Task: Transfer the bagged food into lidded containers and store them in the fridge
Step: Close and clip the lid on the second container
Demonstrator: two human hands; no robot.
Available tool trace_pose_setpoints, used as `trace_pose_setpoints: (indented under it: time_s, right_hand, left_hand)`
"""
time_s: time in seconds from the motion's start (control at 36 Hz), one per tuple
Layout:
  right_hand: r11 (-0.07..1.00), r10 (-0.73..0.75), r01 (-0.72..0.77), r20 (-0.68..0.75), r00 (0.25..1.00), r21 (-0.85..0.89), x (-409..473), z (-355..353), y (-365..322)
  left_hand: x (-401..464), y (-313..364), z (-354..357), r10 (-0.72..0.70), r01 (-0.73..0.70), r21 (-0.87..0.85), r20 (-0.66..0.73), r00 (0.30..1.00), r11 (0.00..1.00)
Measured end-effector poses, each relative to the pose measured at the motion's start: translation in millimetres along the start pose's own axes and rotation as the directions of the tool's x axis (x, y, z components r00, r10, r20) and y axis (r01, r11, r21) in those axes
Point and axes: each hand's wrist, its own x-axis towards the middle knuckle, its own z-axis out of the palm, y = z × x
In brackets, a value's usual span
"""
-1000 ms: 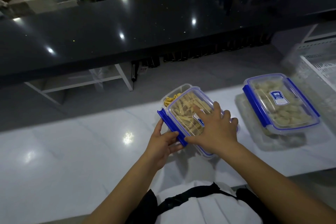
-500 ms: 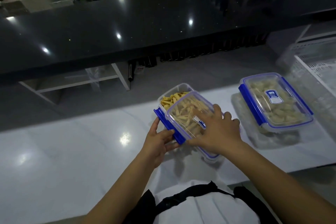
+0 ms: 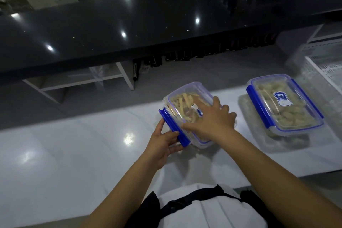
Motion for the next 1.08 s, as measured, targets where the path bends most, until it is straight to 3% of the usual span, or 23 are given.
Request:
trace_pose_setpoints:
  time_s: [0.19,0.44,0.53,0.64,0.89,1.08]
  right_hand:
    - [0.994,-0.065,0.072,0.081,0.995,-0.087,3,0,-6]
    - [0.974,-0.215,0.203,0.137,0.967,0.099,-19,-11,23]
    - [0.970,-0.204,0.186,0.103,0.974,0.156,-22,-3,25]
    - [0.978,-0.197,0.190,0.073,0.978,0.092,-17,1,21]
    - [0.977,-0.201,0.189,0.131,0.971,0.096,-8,-1,26]
    - [0.971,-0.226,0.214,0.123,0.966,0.106,-10,0,28]
  left_hand:
    - [2,6,-5,-0.020,0.021,0.073,-0.010,1.000,0.997]
    - [5,30,-30,-0.025,0.016,0.277,0.028,0.999,0.961]
    - [2,30,-26,-0.011,-0.008,0.330,0.056,0.998,0.944]
    - [1,26,-16,0.060,-0.062,0.324,0.016,0.998,0.944]
    - [3,30,-9,0.096,-0.073,0.338,-0.050,0.994,0.938]
    - [5,29,1,0.137,-0.086,0.455,-0.082,0.987,0.886]
